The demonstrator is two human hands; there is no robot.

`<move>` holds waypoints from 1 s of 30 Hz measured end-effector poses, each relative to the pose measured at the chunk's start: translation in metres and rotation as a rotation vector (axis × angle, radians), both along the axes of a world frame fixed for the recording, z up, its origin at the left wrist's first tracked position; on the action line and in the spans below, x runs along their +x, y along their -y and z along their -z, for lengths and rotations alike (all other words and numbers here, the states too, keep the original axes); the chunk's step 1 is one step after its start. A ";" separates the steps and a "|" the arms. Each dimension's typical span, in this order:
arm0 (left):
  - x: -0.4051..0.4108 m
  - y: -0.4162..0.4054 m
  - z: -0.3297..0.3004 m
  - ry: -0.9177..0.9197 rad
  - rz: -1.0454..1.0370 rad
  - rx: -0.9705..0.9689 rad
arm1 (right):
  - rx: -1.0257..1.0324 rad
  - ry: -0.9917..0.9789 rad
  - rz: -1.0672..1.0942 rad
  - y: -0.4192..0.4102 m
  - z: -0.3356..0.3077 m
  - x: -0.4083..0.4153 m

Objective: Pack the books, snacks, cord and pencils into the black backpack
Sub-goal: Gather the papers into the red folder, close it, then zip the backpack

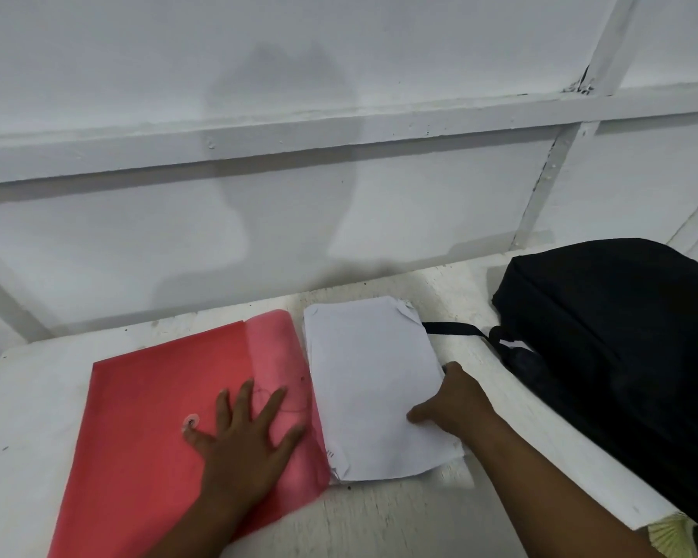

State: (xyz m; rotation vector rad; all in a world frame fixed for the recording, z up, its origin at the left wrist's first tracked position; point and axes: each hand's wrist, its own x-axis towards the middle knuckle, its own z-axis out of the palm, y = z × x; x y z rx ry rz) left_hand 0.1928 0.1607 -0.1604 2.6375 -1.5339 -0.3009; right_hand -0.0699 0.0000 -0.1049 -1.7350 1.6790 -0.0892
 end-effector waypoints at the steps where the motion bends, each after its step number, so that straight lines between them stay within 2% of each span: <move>1: 0.000 0.000 0.000 0.001 -0.001 -0.005 | 0.003 -0.007 -0.016 0.002 -0.001 0.001; 3: -0.001 0.000 0.000 0.008 0.000 -0.012 | 0.007 0.036 -0.036 0.006 0.000 0.001; 8: 0.001 0.000 0.001 0.001 0.000 -0.030 | 0.095 0.307 0.041 0.010 -0.017 0.001; 13: 0.001 0.000 0.002 -0.007 0.004 -0.030 | 0.362 0.440 0.128 0.017 -0.021 -0.003; 16: 0.001 0.000 0.002 -0.009 0.006 -0.046 | 0.404 0.511 0.104 0.012 -0.017 -0.001; 19: 0.002 0.000 0.003 -0.022 0.005 -0.067 | 0.314 0.523 0.003 0.006 -0.025 0.000; 30: 0.004 0.000 0.006 -0.023 0.012 -0.111 | -0.314 0.611 -0.148 0.003 -0.094 0.013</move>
